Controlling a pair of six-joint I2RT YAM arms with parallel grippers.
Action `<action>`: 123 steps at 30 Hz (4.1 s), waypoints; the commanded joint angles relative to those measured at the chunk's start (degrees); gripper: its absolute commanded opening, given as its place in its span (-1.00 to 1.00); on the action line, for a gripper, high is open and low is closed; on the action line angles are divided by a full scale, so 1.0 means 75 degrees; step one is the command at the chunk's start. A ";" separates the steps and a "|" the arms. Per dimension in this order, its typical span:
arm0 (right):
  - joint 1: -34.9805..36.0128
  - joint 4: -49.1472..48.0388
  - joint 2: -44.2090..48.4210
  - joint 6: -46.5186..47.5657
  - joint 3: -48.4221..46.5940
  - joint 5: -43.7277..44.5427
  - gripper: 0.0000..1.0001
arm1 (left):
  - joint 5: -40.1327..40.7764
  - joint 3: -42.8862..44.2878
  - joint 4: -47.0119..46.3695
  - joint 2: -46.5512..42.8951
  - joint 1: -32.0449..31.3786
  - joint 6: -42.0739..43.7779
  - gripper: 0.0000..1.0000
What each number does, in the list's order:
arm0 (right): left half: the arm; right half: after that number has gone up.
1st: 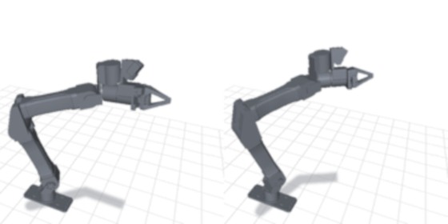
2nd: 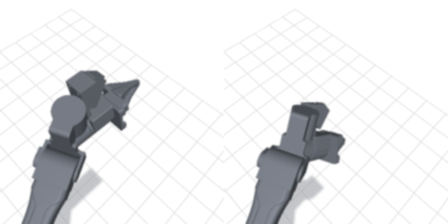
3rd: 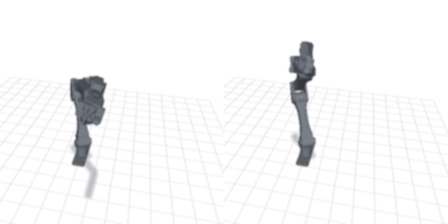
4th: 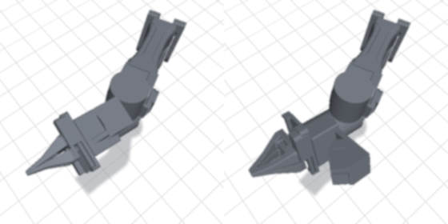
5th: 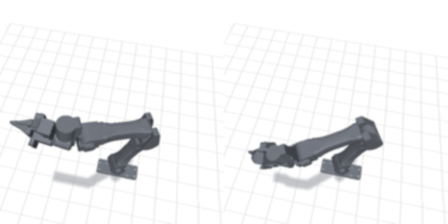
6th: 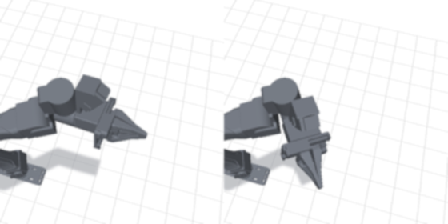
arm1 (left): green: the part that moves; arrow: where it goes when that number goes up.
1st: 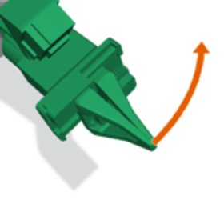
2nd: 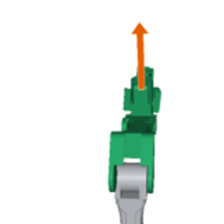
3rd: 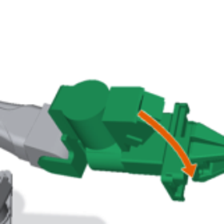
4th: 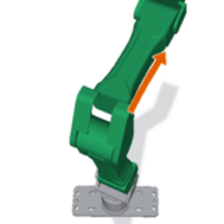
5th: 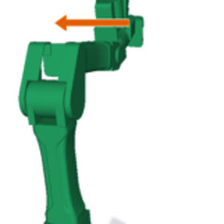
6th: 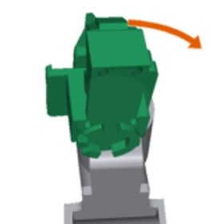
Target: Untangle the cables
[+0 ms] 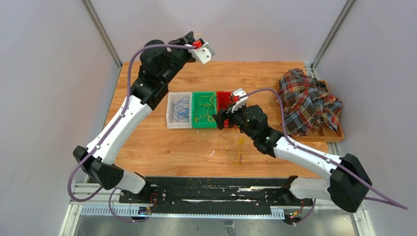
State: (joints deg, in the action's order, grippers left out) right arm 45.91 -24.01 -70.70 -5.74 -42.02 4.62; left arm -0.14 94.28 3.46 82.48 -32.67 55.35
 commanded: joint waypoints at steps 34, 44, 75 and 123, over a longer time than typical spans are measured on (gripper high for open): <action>-0.0280 0.0747 0.1942 -0.0630 0.1140 0.1402 0.60 | 0.0120 -0.2209 0.0131 0.0256 0.0188 -0.0438 -0.99; -0.0538 0.1152 0.2000 -0.0977 0.1155 0.1377 0.57 | 0.0288 -0.3116 0.1077 0.0310 0.0206 0.0018 -0.99; -0.0901 0.2091 0.2465 -0.1352 0.1320 0.1599 0.51 | -0.0631 -0.2301 0.0396 0.3131 -0.0203 -0.1290 -0.99; -0.1342 0.2855 0.1305 -0.1757 -0.0224 -0.0505 0.62 | -0.2979 -0.0947 0.4236 0.2684 0.0868 0.0268 0.96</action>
State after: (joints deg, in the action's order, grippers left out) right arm 37.23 1.06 -57.74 -16.19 -40.47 5.63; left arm -17.06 82.94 27.66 105.73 -28.01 52.80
